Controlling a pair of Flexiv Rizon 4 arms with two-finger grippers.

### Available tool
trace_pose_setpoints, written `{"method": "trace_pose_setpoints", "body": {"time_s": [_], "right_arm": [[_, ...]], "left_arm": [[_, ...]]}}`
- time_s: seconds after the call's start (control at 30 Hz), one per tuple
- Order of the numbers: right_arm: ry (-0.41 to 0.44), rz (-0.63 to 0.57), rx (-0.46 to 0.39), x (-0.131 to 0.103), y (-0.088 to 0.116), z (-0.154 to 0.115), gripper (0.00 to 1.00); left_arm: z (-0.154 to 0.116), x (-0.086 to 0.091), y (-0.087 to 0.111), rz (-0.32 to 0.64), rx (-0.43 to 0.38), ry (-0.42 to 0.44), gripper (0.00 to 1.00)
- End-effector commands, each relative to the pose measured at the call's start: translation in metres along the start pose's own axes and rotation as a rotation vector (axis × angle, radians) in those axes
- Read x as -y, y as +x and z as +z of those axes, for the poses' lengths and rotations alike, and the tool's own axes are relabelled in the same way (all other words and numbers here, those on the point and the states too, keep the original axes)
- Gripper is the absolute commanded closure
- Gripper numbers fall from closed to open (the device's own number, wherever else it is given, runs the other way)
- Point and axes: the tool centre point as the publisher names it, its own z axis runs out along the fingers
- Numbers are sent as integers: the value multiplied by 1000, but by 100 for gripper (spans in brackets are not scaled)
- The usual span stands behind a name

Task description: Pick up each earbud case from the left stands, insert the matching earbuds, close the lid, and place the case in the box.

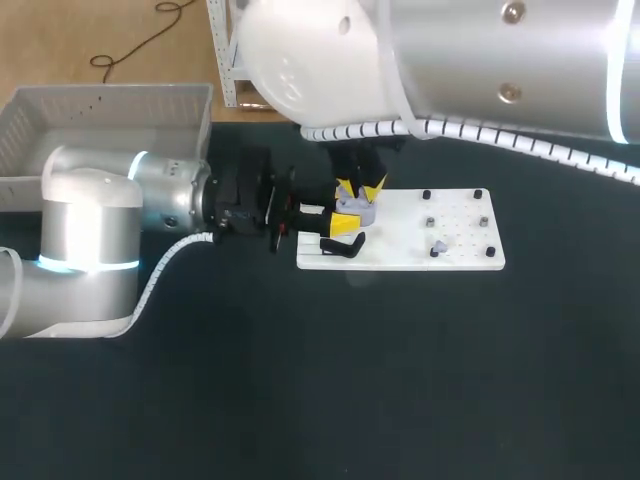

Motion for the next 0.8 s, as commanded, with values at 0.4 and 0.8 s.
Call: {"method": "trace_pose_setpoints", "body": {"time_s": [0.4, 0.8], "right_arm": [[5, -4, -7, -2, -2, 7, 100], [24, -9, 0, -5, -3, 11, 100]], "left_arm": [[0, -1, 1, 0, 0, 2, 100], [0, -1, 1, 0, 0, 2, 100]]}}
